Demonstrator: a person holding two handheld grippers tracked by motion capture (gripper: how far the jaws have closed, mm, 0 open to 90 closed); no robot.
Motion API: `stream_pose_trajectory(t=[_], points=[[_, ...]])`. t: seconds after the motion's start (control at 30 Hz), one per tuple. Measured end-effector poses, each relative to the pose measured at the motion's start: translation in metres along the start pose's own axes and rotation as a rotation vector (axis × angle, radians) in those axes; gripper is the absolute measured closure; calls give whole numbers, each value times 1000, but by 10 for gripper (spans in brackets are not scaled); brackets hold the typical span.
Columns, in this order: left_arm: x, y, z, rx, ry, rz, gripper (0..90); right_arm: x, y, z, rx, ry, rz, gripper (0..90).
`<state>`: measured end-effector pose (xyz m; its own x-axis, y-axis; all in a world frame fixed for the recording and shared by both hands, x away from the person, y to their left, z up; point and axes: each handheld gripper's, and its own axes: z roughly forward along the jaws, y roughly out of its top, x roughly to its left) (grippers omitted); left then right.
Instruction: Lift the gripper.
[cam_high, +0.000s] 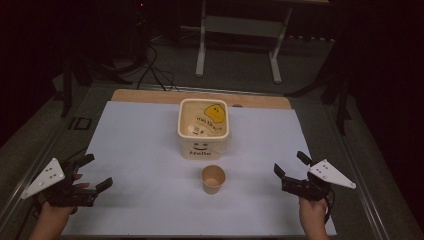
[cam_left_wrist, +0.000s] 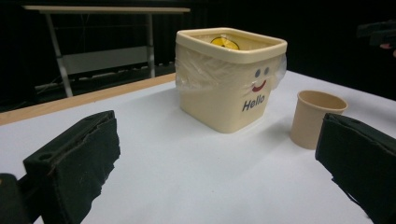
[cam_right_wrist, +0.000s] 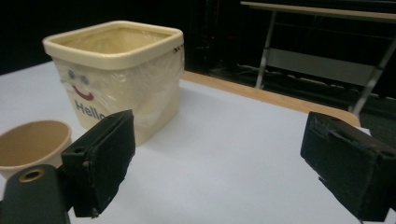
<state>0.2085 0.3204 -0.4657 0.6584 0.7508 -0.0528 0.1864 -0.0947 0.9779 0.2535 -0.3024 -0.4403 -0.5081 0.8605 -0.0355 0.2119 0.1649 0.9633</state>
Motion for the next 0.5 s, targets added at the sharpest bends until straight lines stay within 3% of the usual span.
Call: stream_pose_trajectory(t=[0.1, 0.27, 0.33, 0.43, 0.5], points=[[-2, 0, 1, 16, 3, 16, 6, 0, 1, -4, -19, -2, 5, 101], [-3, 1, 2, 22, -3, 4, 5, -1, 1, -4, -12, -9, 3, 101], [-1, 5, 1, 50, -17, -48, 5, 0, 1, -4, -12, -11, 4, 101], [-4, 12, -2, 56, 1, -42, 5, 0, 2, -5, -15, -11, 2, 101], [-3, 18, -5, 43, -45, -56, 5, 1, 2, -6, -12, -10, 2, 101]])
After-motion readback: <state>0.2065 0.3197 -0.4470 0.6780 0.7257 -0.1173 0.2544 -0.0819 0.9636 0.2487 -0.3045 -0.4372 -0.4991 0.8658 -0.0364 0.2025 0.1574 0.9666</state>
